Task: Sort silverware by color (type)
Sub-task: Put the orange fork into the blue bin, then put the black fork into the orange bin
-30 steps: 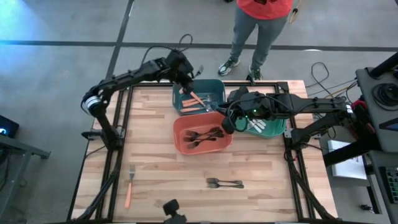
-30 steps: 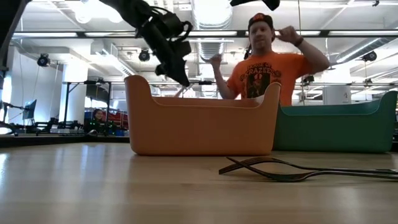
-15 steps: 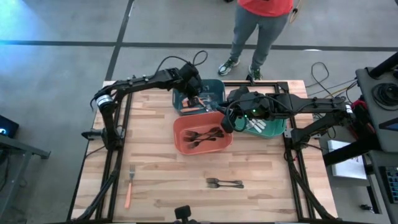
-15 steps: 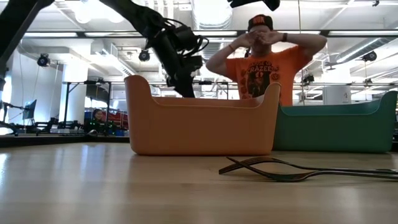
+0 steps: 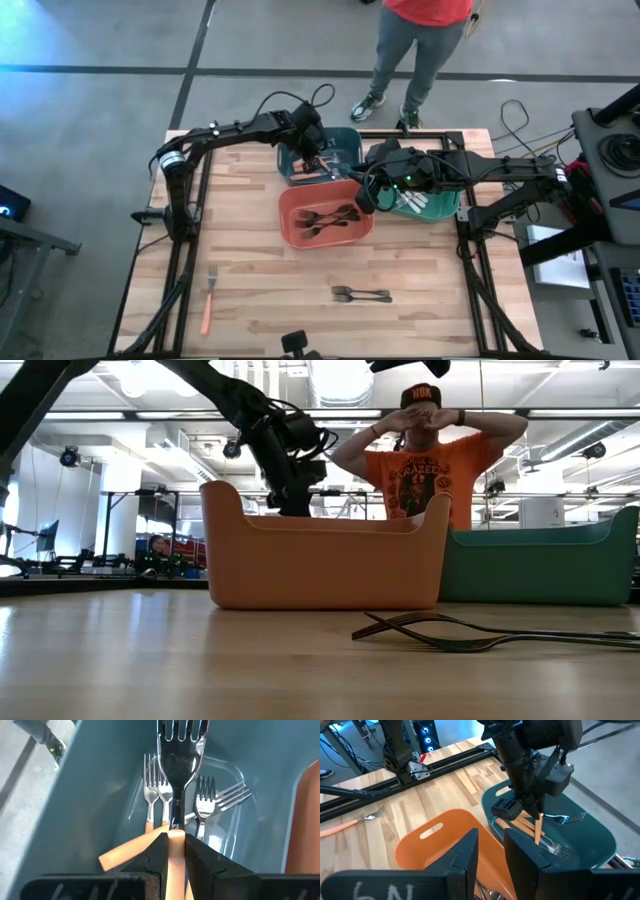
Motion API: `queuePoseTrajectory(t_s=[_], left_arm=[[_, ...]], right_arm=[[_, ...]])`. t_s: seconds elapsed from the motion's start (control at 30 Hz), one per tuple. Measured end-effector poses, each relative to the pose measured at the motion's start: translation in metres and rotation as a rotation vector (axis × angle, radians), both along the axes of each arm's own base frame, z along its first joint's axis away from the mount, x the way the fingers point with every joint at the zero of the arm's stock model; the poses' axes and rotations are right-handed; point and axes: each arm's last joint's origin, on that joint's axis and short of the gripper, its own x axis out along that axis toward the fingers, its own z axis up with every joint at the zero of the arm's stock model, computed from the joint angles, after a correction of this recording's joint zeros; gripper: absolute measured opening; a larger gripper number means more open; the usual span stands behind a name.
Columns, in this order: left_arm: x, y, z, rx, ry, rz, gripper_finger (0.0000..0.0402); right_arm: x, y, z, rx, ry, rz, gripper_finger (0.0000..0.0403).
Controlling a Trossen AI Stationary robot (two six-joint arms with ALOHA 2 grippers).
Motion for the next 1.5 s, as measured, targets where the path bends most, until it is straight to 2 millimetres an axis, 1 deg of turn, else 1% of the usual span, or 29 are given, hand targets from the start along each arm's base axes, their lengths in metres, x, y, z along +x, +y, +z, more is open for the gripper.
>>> queuePoseTrajectory(t_s=[0.13, 0.67, 0.77, 0.97, 1.1, 1.23, 1.4, 1.5], left_arm=[[0.001, 0.001, -0.006, -0.032, 0.006, 0.037, 0.0042], [0.002, 0.001, -0.005, -0.05, -0.007, 0.071, 0.0044], [0.001, 0.001, -0.006, -0.05, -0.006, 0.072, 0.0056], [0.0, 0.0, -0.003, -0.057, -0.005, 0.094, 0.0095], [-0.006, -0.005, 0.012, -0.052, -0.029, 0.108, 0.0111], [-0.015, -0.015, 0.039, -0.055, -0.09, 0.138, 0.0114], [-0.028, -0.041, 0.084, -0.025, -0.217, 0.119, 0.0114], [-0.039, -0.061, 0.101, -0.022, -0.266, 0.096, 0.0114]], right_arm=[[0.0, 0.0, 0.0, -0.001, 0.0, 0.0, 0.0084], [0.0, 0.0, 0.0, -0.008, 0.004, 0.008, 0.0084], [0.0, 0.0, 0.0, -0.008, 0.004, 0.009, 0.0084], [0.0, 0.0, 0.0, -0.012, 0.006, 0.011, 0.0084], [0.0, 0.0, 0.0, -0.001, 0.001, 0.004, 0.0084], [-0.004, -0.001, 0.004, -0.01, -0.013, -0.015, 0.0084], [-0.009, -0.002, 0.008, -0.045, -0.021, -0.03, 0.0084], [-0.01, -0.001, 0.008, -0.038, -0.025, -0.033, 0.0084]])
